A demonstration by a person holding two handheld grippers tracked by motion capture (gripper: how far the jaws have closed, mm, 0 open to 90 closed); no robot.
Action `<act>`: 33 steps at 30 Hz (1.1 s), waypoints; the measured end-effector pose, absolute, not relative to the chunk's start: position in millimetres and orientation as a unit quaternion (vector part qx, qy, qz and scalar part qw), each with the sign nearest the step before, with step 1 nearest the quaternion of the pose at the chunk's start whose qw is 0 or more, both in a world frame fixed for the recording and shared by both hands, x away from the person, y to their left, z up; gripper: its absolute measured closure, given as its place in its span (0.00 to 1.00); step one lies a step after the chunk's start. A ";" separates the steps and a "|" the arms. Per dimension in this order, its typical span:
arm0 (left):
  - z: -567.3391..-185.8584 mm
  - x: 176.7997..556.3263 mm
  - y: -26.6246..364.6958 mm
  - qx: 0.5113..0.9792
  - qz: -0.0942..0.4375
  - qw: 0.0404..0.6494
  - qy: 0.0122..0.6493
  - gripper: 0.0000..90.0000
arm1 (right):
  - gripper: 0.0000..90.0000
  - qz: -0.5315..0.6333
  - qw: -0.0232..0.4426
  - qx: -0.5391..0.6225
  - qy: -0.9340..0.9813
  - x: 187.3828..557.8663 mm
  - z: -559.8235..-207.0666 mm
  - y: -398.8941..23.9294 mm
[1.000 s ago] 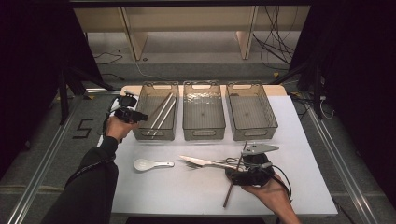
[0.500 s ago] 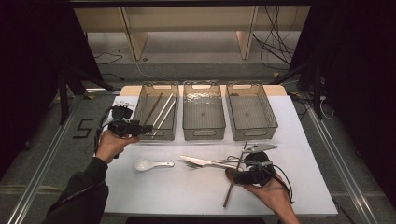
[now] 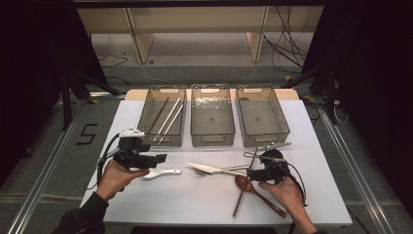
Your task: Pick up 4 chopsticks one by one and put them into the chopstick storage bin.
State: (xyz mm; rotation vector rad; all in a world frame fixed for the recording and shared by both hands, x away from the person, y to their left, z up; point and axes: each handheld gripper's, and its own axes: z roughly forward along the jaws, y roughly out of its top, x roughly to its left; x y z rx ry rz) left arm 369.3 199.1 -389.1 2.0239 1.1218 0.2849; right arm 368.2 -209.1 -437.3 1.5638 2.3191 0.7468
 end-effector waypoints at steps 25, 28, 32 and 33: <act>-398.6 335.7 194.9 0.809 0.108 0.403 0.414 0.20 | 0.50 0.220 0.080 0.565 0.791 399.8 -460.8 -196.0; -399.6 333.6 194.0 0.811 0.106 0.403 0.411 0.20 | 0.53 0.216 0.078 0.569 0.789 401.0 -461.9 -196.6; -400.5 333.2 193.7 0.812 0.106 0.401 0.411 0.20 | 0.57 0.218 0.071 0.573 0.787 403.0 -463.5 -197.7; -400.5 333.1 193.9 0.811 0.105 0.402 0.412 0.20 | 0.58 0.216 0.072 0.574 0.787 403.2 -463.5 -197.1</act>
